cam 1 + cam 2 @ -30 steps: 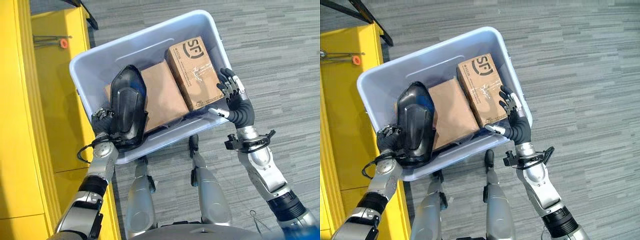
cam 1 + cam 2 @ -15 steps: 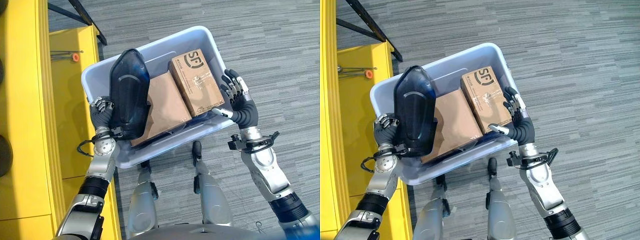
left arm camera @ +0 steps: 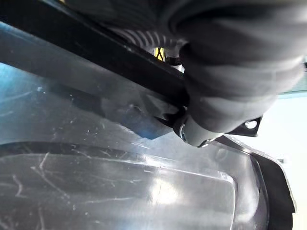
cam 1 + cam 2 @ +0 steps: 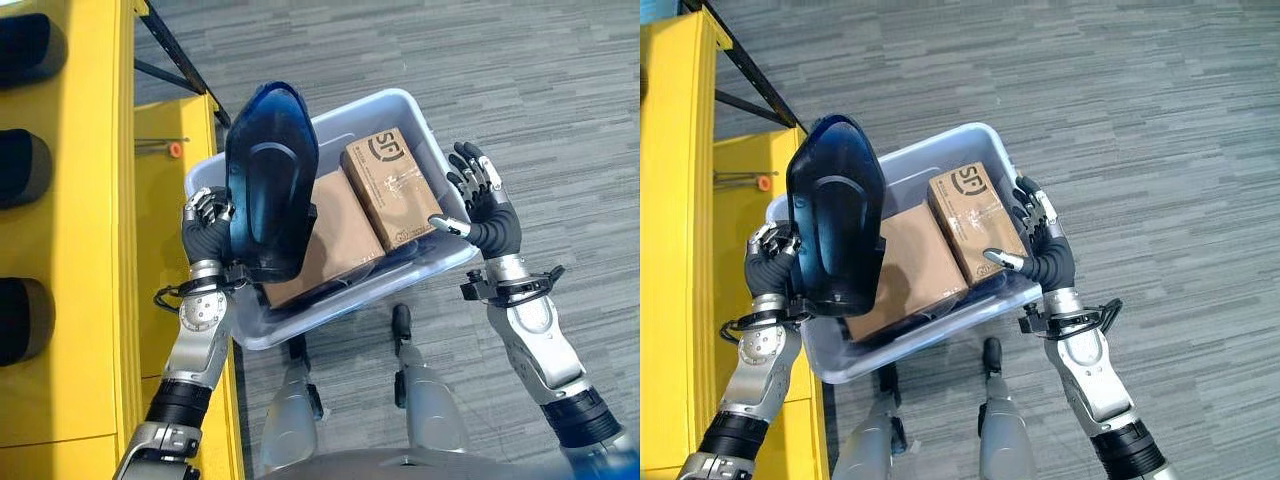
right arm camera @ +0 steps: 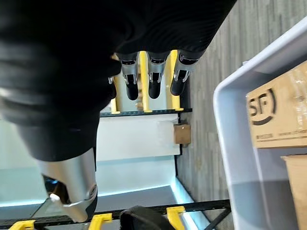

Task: Move parts from the plastic box to the shelf.

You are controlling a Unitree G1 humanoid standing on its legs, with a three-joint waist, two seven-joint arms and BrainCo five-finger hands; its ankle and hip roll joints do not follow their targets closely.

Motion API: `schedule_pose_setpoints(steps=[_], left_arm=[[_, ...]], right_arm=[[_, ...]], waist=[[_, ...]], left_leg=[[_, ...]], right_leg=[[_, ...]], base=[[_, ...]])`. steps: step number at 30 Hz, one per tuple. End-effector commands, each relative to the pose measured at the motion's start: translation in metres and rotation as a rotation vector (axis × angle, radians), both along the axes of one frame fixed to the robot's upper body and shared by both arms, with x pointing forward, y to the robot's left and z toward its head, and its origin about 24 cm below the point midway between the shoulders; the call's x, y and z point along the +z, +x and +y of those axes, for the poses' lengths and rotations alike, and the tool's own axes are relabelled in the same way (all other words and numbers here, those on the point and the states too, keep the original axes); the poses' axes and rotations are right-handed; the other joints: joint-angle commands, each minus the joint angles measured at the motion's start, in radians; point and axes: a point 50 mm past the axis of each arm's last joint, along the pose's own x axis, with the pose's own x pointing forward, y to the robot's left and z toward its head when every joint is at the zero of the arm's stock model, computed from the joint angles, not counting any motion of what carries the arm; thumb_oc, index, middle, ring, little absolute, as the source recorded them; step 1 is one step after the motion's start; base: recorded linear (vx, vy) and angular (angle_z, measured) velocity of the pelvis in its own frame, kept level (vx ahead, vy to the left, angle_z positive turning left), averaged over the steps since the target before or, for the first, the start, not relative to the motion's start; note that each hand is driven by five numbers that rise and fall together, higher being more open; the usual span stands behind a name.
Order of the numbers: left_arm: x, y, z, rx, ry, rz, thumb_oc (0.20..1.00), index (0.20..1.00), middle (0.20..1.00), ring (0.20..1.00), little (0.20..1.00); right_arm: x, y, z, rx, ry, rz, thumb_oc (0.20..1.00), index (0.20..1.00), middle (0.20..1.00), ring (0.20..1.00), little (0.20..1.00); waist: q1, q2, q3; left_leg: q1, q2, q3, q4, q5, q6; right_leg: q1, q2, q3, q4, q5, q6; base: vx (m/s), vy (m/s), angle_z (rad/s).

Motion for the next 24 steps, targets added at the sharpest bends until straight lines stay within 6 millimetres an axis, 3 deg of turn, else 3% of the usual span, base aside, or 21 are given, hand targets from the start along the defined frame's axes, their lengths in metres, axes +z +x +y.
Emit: schedule_pose_setpoints(steps=[1,3,6,8,11,12,14,16,17,18,19,20,22,24], left_arm=[[0.033,0.008,0.009,-0.027,0.027,-0.173,0.2,0.2,0.2,0.2,0.2],[0.029,0.001,0.011,-0.041,0.02,-0.161,0.2,0.2,0.2,0.2,0.2],[0.021,-0.013,0.016,-0.057,-0.019,-0.139,0.2,0.2,0.2,0.2,0.2],[0.021,-0.013,0.017,-0.056,-0.019,-0.139,0.2,0.2,0.2,0.2,0.2],[0.015,-0.024,0.021,-0.062,-0.048,-0.124,0.2,0.2,0.2,0.2,0.2],[0.014,-0.027,0.022,-0.058,-0.055,-0.118,0.2,0.2,0.2,0.2,0.2],[0.01,-0.034,0.022,-0.062,-0.094,-0.112,0.2,0.2,0.2,0.2,0.2],[0.005,-0.036,0.019,-0.074,-0.112,-0.093,0.2,0.2,0.2,0.2,0.2],[-0.002,-0.033,0.015,-0.085,-0.141,-0.068,0.2,0.2,0.2,0.2,0.2],[-0.002,-0.032,0.013,-0.095,-0.145,-0.064,0.2,0.2,0.2,0.2,0.2],[-0.007,-0.032,0.011,-0.108,-0.151,-0.046,0.2,0.2,0.2,0.2,0.2],[-0.007,-0.031,0.011,-0.109,-0.151,-0.047,0.2,0.2,0.2,0.2,0.2],[-0.008,-0.031,0.008,-0.125,-0.151,-0.042,0.2,0.2,0.2,0.2,0.2],[-0.008,-0.03,0.004,-0.155,-0.136,-0.033,0.2,0.2,0.2,0.2,0.2]], right_arm=[[0.005,0.002,-0.006,-0.031,-0.01,-0.052,1.0,1.0,1.0,1.0,1.0],[0.003,0.002,-0.006,-0.027,-0.011,-0.043,1.0,1.0,1.0,1.0,1.0],[0.003,0.003,0.0,0.02,-0.027,-0.035,1.0,1.0,1.0,1.0,1.0],[0.003,0.003,0.0,0.021,-0.027,-0.035,1.0,1.0,1.0,1.0,1.0],[0.012,0.008,0.01,0.083,-0.052,-0.064,1.0,1.0,1.0,1.0,1.0],[0.015,0.009,0.014,0.102,-0.056,-0.077,1.0,1.0,1.0,1.0,1.0],[0.023,0.015,0.024,0.145,-0.074,-0.109,1.0,1.0,1.0,1.0,1.0],[0.026,0.017,0.028,0.154,-0.067,-0.12,1.0,1.0,1.0,1.0,1.0],[0.027,0.02,0.025,0.12,-0.075,-0.124,1.0,1.0,1.0,1.0,1.0],[0.027,0.02,0.023,0.106,-0.079,-0.123,1.0,1.0,1.0,1.0,1.0],[0.025,0.019,0.021,0.098,-0.091,-0.117,1.0,1.0,1.0,1.0,1.0],[0.025,0.019,0.021,0.097,-0.091,-0.117,1.0,1.0,1.0,1.0,1.0],[0.023,0.017,0.016,0.086,-0.098,-0.11,1.0,1.0,1.0,1.0,1.0],[0.013,0.013,0.01,0.07,-0.088,-0.067,1.0,1.0,1.0,1.0,1.0]], waist=[[0.016,-0.049,-0.07],[0.02,-0.043,-0.079],[0.035,-0.012,-0.075],[0.035,-0.011,-0.075],[0.055,0.014,-0.065],[0.063,0.024,-0.065],[0.098,0.042,-0.064],[0.12,0.047,-0.069],[0.121,0.046,-0.068],[0.123,0.038,-0.067],[0.125,0.019,-0.066],[0.124,0.02,-0.067],[0.112,0.009,-0.076],[0.069,0.011,-0.109]], left_leg=[[0.11,0.048,-0.06,0.007,-0.061,-0.057],[0.128,0.056,-0.063,0.009,-0.062,-0.059],[0.161,0.097,-0.078,0.032,-0.049,-0.059],[0.162,0.098,-0.078,0.032,-0.05,-0.06],[0.171,0.157,-0.094,0.048,0.006,-0.069],[0.166,0.18,-0.105,0.049,0.041,-0.076],[0.14,0.226,-0.154,0.023,0.168,-0.1],[0.103,0.234,-0.176,0.01,0.232,-0.111],[0.058,0.21,-0.141,0.009,0.289,-0.106],[0.051,0.184,-0.132,0.014,0.273,-0.094],[0.082,0.127,-0.125,0.04,0.206,-0.075],[0.078,0.127,-0.127,0.042,0.207,-0.074],[0.107,0.076,-0.103,0.135,0.109,-0.049],[0.212,0.039,-0.025,0.266,0.014,-0.039]], right_leg=[[0.083,-0.135,-0.029,0.048,-0.019,0.124],[0.098,-0.129,-0.028,0.067,-0.041,0.119],[0.099,-0.088,-0.027,0.206,-0.14,0.091],[0.097,-0.087,-0.027,0.211,-0.143,0.09],[0.056,-0.024,-0.035,0.336,-0.221,0.051],[0.043,-0.003,-0.043,0.364,-0.237,0.038],[0.022,0.044,-0.076,0.392,-0.263,0.014],[0.02,0.057,-0.093,0.384,-0.269,0.0],[0.045,0.038,-0.144,0.337,-0.261,-0.008],[0.058,0.03,-0.159,0.301,-0.244,-0.014],[0.095,0.012,-0.186,0.23,-0.209,-0.016],[0.096,0.014,-0.188,0.223,-0.202,-0.016],[0.123,-0.009,-0.233,0.167,-0.162,-0.023],[0.135,-0.014,-0.318,0.107,-0.131,-0.042]], base=[[0.04,-0.037,0.02],[0.04,-0.057,0.01],[-0.02,-0.115,0.07],[-0.04,-0.073,0.15],[-0.1,-0.195,0.0],[-0.14,-0.293,-0.06],[-0.16,-0.324,-0.07],[-0.13,-0.279,0.15],[-0.16,-0.273,0.74],[-0.2,-0.305,1.25],[-0.12,-0.167,1.51],[-0.14,-0.18,1.43],[-0.14,-0.144,0.87],[-0.17,-0.191,0.92]])
